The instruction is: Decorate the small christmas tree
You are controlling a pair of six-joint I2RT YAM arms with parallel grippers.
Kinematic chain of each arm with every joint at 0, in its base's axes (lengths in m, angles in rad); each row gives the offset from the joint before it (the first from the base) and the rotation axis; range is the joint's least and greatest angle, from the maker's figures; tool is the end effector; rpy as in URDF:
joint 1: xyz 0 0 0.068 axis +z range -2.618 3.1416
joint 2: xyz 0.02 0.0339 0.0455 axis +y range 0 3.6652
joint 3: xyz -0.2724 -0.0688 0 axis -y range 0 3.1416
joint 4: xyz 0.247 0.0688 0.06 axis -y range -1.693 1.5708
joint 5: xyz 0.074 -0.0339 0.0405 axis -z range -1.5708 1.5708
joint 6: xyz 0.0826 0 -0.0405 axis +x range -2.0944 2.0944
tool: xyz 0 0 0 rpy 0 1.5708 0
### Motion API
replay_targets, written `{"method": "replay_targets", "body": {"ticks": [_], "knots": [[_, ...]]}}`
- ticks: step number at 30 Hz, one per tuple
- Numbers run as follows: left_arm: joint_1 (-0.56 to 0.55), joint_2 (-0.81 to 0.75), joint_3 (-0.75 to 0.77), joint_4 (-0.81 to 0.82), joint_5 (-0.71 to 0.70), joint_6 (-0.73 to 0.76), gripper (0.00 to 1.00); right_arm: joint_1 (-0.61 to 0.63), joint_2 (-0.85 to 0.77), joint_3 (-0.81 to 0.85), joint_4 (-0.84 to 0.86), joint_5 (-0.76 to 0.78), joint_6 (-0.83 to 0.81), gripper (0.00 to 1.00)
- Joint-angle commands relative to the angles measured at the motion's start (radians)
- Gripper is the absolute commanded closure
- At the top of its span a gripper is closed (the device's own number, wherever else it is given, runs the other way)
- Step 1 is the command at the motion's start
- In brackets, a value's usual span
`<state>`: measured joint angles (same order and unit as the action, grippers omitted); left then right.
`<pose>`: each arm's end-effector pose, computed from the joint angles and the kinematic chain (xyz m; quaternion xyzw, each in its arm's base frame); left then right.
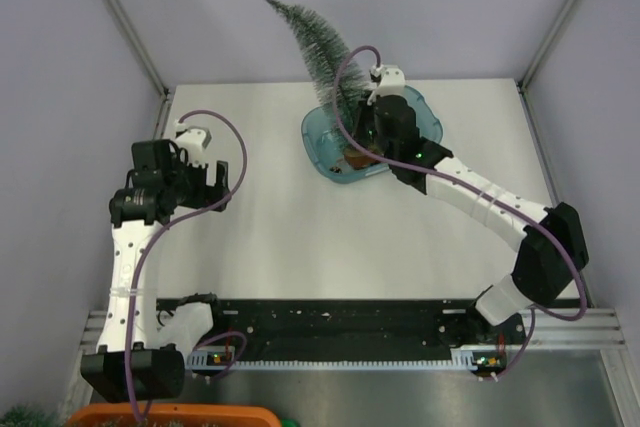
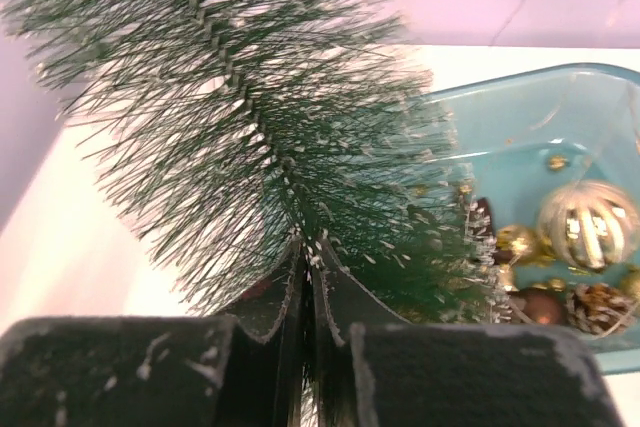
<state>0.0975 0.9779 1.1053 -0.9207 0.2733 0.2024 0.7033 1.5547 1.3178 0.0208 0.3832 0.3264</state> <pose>0.2140 -0.0015 0.3209 0.0996 0.9128 -0.0686 0.3901 0.3380 0.2461 0.3539 -0.0261 0.7738 0.1738 0.6086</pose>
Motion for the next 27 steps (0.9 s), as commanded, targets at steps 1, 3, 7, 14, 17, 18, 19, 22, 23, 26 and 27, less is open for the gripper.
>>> {"method": "replay_targets", "body": {"ticks": [1, 3, 7, 14, 17, 18, 19, 22, 23, 26, 27], "knots": [[0.004, -0.022, 0.016, 0.011, 0.043, -0.014, 0.01, 0.002, -0.122, -0.043, 0.182, -0.220, 0.049, 0.98], [0.004, -0.018, 0.027, 0.014, 0.087, -0.017, 0.01, 0.002, -0.143, -0.067, 0.192, -0.295, 0.088, 0.98], [0.002, 0.021, 0.074, 0.034, 0.280, -0.058, 0.01, 0.002, -0.163, -0.143, 0.214, -0.406, 0.143, 0.98], [-0.027, 0.108, 0.094, 0.334, 0.619, -0.338, 0.01, 0.015, -0.222, -0.327, 0.280, -0.451, 0.183, 0.98], [-0.093, 0.145, 0.097, 0.475, 0.598, -0.403, 0.01, 0.016, -0.239, -0.368, 0.295, -0.458, 0.180, 0.97], [-0.158, 0.162, 0.105, 0.506, 0.571, -0.403, 0.01, 0.016, -0.243, -0.376, 0.298, -0.461, 0.177, 0.97], [-0.203, 0.177, 0.111, 0.523, 0.549, -0.405, 0.01, 0.018, -0.245, -0.385, 0.304, -0.467, 0.177, 0.97], [-0.277, 0.237, 0.120, 0.598, 0.552, -0.469, 0.01, 0.019, -0.245, -0.396, 0.315, -0.490, 0.178, 0.97], [-0.277, 0.261, 0.111, 0.646, 0.563, -0.515, 0.01, 0.019, -0.245, -0.397, 0.318, -0.497, 0.183, 0.97], [-0.277, 0.297, 0.087, 0.747, 0.549, -0.581, 0.01, 0.024, -0.245, -0.408, 0.332, -0.512, 0.192, 0.97], [-0.277, 0.306, 0.088, 0.758, 0.540, -0.584, 0.01, 0.030, -0.245, -0.413, 0.341, -0.517, 0.197, 0.97]]}}
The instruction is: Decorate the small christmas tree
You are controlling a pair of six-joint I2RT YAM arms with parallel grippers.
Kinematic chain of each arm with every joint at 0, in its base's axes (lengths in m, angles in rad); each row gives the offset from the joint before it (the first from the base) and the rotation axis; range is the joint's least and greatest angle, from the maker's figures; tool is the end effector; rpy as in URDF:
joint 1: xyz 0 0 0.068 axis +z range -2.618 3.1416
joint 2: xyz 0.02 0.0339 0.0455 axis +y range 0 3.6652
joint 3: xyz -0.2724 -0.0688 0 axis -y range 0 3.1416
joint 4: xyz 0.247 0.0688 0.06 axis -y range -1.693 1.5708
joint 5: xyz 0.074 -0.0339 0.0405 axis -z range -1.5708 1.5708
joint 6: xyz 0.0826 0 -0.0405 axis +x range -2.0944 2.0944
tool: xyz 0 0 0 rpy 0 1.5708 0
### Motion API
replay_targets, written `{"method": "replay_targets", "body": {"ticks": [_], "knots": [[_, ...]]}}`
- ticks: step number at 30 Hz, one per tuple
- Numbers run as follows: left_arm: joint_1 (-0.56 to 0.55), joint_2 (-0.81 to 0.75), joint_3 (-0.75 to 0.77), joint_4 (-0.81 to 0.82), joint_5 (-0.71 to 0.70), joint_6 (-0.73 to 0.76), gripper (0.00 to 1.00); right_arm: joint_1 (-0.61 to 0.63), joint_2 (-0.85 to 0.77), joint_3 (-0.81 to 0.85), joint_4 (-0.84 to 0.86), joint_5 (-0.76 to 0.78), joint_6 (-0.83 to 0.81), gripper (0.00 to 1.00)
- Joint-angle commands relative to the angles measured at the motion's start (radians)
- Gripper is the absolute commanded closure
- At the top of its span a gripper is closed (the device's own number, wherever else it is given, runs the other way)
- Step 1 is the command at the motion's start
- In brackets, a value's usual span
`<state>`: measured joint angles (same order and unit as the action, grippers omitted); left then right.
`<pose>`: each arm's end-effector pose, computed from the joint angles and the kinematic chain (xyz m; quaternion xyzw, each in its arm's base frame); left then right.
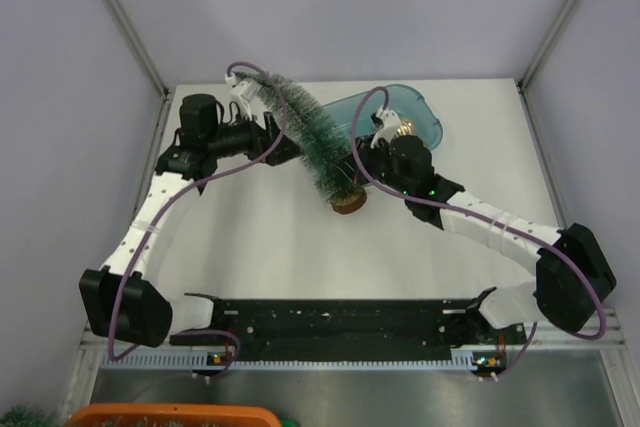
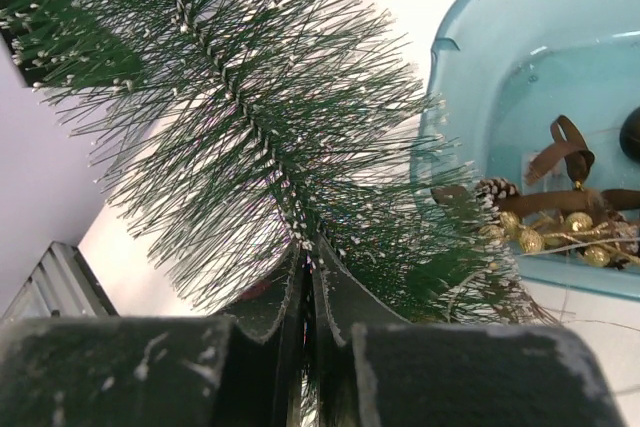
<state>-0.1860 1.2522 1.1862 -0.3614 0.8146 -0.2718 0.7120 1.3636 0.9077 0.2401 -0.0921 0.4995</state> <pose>0.2877 -0.1153 0.3616 0.1810 0.7807 -0.4372 0.4082 0.2712 0.2441 0.2917 -0.1112 0.7709 0.3860 0.4943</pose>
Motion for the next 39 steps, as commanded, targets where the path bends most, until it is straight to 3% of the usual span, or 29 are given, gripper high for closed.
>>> {"method": "replay_targets", "body": {"ticks": [1, 6, 9, 11, 13, 16, 18, 20, 24, 32, 35, 39], "knots": [[0.006, 0.042, 0.009, 0.199, -0.020, -0.109, 0.01, 0.024, -0.054, -0.009, 0.129, -0.044, 0.030, 0.97], [0.002, 0.085, 0.035, 0.228, -0.009, -0.115, 0.01, 0.058, -0.029, -0.023, 0.166, -0.067, 0.042, 0.97], [-0.020, 0.114, 0.052, 0.237, 0.014, -0.101, 0.16, 0.101, 0.002, -0.006, 0.168, -0.070, 0.022, 0.97], [-0.027, 0.125, 0.056, 0.242, 0.024, -0.093, 0.40, 0.119, 0.011, 0.005, 0.163, -0.069, 0.013, 0.96], [-0.027, 0.130, 0.059, 0.248, 0.031, -0.092, 0.77, 0.129, 0.015, 0.007, 0.165, -0.072, 0.013, 0.94], [-0.027, 0.124, 0.070, 0.231, 0.034, -0.081, 0.98, 0.129, 0.012, 0.005, 0.150, -0.060, 0.005, 0.87], [-0.026, 0.110, 0.085, 0.205, 0.037, -0.066, 1.00, 0.129, 0.012, 0.005, 0.133, -0.052, -0.009, 0.76], [-0.024, 0.096, 0.101, 0.187, 0.041, -0.063, 1.00, 0.127, 0.003, 0.007, 0.108, -0.046, -0.022, 0.57], [-0.024, 0.075, 0.141, 0.145, 0.046, -0.067, 1.00, 0.122, -0.069, -0.021, 0.064, 0.001, -0.042, 0.37], [-0.018, 0.039, 0.191, 0.114, 0.080, -0.104, 1.00, -0.075, -0.284, -0.107, 0.003, 0.054, 0.011, 0.29], [-0.018, 0.029, 0.196, 0.111, 0.087, -0.113, 1.00, -0.098, -0.213, -0.032, -0.102, 0.089, -0.030, 0.28], [-0.018, 0.013, 0.201, 0.102, 0.097, -0.119, 1.00, -0.114, -0.095, -0.001, -0.108, 0.065, -0.026, 0.26]]}}
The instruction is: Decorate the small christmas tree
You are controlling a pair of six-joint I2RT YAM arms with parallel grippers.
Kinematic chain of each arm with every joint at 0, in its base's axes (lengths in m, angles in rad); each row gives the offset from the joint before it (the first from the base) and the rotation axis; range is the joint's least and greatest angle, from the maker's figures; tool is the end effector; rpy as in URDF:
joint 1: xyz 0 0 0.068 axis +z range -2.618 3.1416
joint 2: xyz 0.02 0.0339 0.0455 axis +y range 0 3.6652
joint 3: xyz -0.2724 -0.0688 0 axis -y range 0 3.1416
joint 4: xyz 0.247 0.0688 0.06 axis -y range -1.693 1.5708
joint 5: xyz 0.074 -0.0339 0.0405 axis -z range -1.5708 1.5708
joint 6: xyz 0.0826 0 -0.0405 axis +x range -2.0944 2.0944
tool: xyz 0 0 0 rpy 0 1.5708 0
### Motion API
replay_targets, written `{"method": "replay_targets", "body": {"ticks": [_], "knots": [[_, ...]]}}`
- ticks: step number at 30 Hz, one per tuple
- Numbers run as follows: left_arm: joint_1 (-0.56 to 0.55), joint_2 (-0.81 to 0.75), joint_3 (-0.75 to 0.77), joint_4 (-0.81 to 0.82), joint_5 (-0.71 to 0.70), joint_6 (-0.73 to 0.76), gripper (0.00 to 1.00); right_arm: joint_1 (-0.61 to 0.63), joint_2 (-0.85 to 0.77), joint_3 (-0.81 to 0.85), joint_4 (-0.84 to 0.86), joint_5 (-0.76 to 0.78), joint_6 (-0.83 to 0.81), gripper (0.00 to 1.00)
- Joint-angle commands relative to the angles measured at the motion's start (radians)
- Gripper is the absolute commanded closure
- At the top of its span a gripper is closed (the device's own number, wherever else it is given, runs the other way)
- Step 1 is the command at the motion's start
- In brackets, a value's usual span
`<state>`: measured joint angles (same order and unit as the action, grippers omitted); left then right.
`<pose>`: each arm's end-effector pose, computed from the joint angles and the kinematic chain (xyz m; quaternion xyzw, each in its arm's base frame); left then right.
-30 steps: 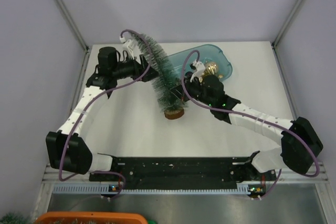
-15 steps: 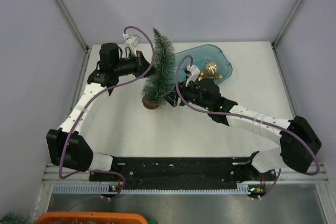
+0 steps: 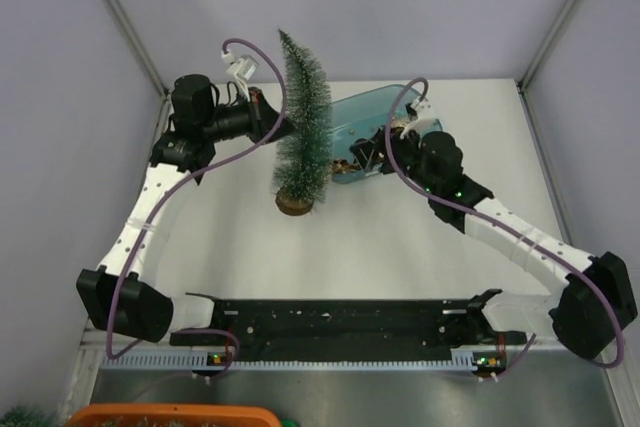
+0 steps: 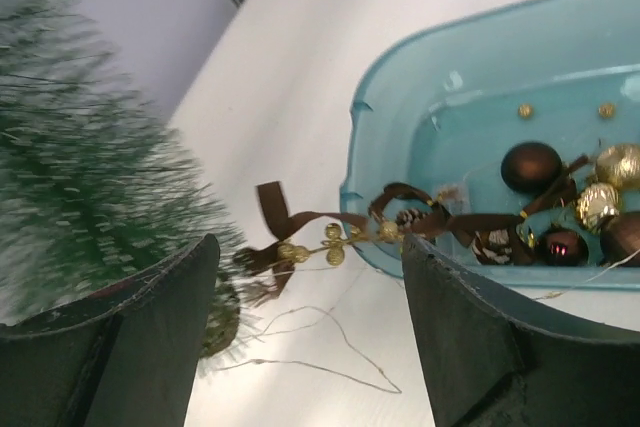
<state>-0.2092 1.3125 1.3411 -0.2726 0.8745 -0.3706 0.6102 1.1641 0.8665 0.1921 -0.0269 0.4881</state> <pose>0.2987 -0.1282 0.4132 0.2024 0.7325 -0.4792 0.4392 0.2624 0.1862 0.3321 -0.0543 0.7414 0.3576 0.5652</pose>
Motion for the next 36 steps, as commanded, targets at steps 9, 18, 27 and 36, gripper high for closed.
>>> {"method": "replay_targets", "body": {"ticks": [9, 18, 27, 36], "knots": [[0.005, -0.071, 0.061, -0.036, 0.055, 0.010, 1.00, -0.015, 0.304, 0.017, 0.124, -0.197, 0.098, 0.23], [0.005, -0.071, 0.076, -0.037, 0.070, 0.006, 1.00, 0.002, 0.433, 0.066, 0.187, -0.281, 0.208, 0.23], [0.005, -0.082, 0.081, -0.037, 0.095, -0.005, 1.00, 0.019, 0.562, 0.117, 0.332, -0.304, 0.319, 0.26], [0.005, -0.088, 0.082, -0.039, 0.113, -0.011, 1.00, 0.042, 0.658, 0.169, 0.445, -0.272, 0.455, 0.45]]}}
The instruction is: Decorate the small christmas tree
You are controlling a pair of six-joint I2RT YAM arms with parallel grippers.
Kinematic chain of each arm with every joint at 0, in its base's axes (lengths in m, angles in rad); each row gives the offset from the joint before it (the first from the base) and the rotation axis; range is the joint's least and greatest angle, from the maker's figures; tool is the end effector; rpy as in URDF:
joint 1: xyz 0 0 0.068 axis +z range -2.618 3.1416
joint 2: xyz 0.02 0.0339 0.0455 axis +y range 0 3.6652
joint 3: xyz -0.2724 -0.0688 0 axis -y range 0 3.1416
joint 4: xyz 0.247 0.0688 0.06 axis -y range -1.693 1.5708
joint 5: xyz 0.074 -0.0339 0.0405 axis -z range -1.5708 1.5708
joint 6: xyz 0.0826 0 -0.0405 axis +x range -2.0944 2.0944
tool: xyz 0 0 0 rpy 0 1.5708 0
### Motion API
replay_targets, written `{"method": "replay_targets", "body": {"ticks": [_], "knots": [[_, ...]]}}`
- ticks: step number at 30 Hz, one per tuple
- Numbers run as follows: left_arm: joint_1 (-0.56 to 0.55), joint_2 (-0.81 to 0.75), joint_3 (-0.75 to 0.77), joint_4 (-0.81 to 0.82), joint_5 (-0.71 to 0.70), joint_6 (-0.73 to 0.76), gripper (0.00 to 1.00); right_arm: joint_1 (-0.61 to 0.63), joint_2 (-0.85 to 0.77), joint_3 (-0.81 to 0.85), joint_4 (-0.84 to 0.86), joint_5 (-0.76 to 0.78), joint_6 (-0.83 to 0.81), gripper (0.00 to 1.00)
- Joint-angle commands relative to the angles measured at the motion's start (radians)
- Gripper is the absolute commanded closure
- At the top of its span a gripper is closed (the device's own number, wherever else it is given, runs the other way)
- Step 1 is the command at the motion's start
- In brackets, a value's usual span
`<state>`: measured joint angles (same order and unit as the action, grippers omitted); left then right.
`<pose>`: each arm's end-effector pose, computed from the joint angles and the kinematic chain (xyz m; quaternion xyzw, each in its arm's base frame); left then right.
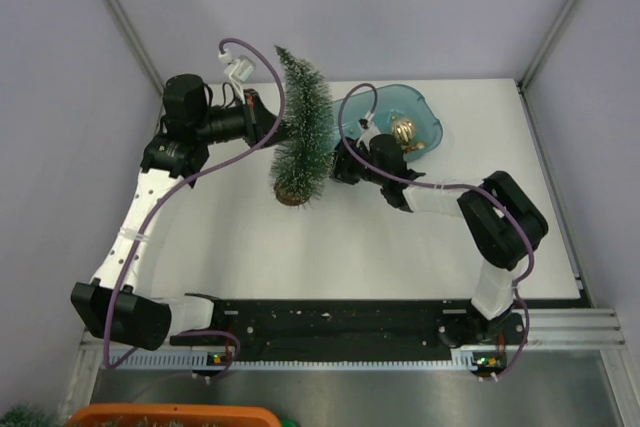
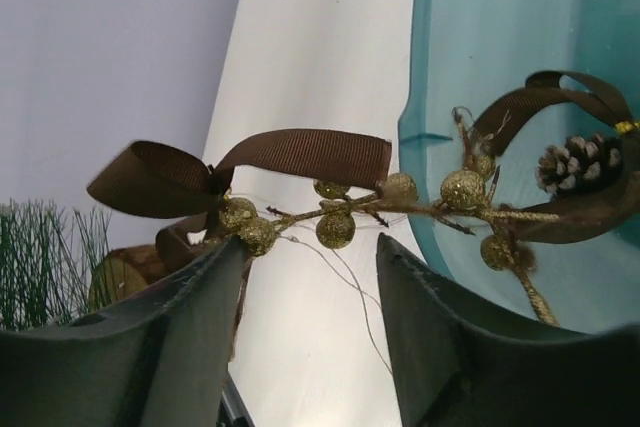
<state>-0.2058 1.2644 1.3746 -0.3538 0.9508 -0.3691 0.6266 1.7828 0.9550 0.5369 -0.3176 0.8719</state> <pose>0.2752 -0.1261 0.4306 0.2239 0.7211 -0.5010 0.4230 0.3370 0.2758 0.1948 0.0032 0.7976 0.4945 0.3453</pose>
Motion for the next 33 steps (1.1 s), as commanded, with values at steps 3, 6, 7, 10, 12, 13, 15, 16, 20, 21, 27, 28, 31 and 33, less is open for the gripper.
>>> {"method": "replay_targets", "body": {"ticks": [3, 6, 7, 10, 12, 13, 15, 16, 20, 21, 27, 28, 31, 33], "knots": [[0.003, -0.043, 0.058, 0.042, 0.046, -0.019, 1.00, 0.033, 0.067, 0.102, 0.110, 0.043, 0.094, 0.71], [0.003, -0.051, 0.067, 0.035, 0.057, -0.025, 1.00, 0.022, 0.072, 0.128, 0.080, 0.084, 0.095, 1.00], [0.003, -0.054, 0.070, 0.033, 0.063, -0.024, 1.00, 0.018, 0.073, 0.139, 0.062, 0.090, 0.088, 1.00], [0.005, -0.056, 0.095, -0.002, 0.071, -0.007, 1.00, -0.014, 0.058, 0.163, -0.001, 0.110, 0.049, 1.00], [0.005, -0.057, 0.135, -0.065, 0.069, 0.041, 1.00, -0.045, 0.030, 0.169, -0.064, 0.141, 0.000, 1.00], [0.006, -0.060, 0.153, -0.101, 0.069, 0.067, 1.00, -0.065, 0.018, 0.169, -0.084, 0.155, -0.014, 1.00], [0.008, -0.074, 0.197, -0.190, 0.059, 0.128, 1.00, -0.108, -0.009, 0.165, -0.135, 0.179, -0.057, 1.00], [0.009, -0.079, 0.214, -0.215, 0.059, 0.151, 1.00, -0.132, -0.022, 0.163, -0.156, 0.189, -0.071, 1.00], [0.013, -0.114, 0.245, -0.261, 0.060, 0.174, 1.00, -0.215, -0.059, 0.142, -0.205, 0.218, -0.109, 1.00], [0.013, -0.120, 0.244, -0.267, 0.059, 0.174, 1.00, -0.235, -0.069, 0.137, -0.216, 0.227, -0.122, 1.00], [0.013, -0.155, 0.153, -0.286, 0.040, 0.211, 1.00, -0.261, -0.141, 0.091, -0.278, 0.249, -0.189, 1.00], [0.013, -0.157, 0.143, -0.287, 0.039, 0.216, 1.00, -0.261, -0.155, 0.077, -0.291, 0.265, -0.200, 1.00], [0.013, -0.161, 0.127, -0.284, 0.032, 0.219, 1.00, -0.271, -0.200, 0.048, -0.325, 0.314, -0.226, 1.00], [0.013, -0.165, 0.141, -0.283, 0.029, 0.217, 1.00, -0.287, -0.226, 0.028, -0.339, 0.344, -0.232, 1.00]]}}
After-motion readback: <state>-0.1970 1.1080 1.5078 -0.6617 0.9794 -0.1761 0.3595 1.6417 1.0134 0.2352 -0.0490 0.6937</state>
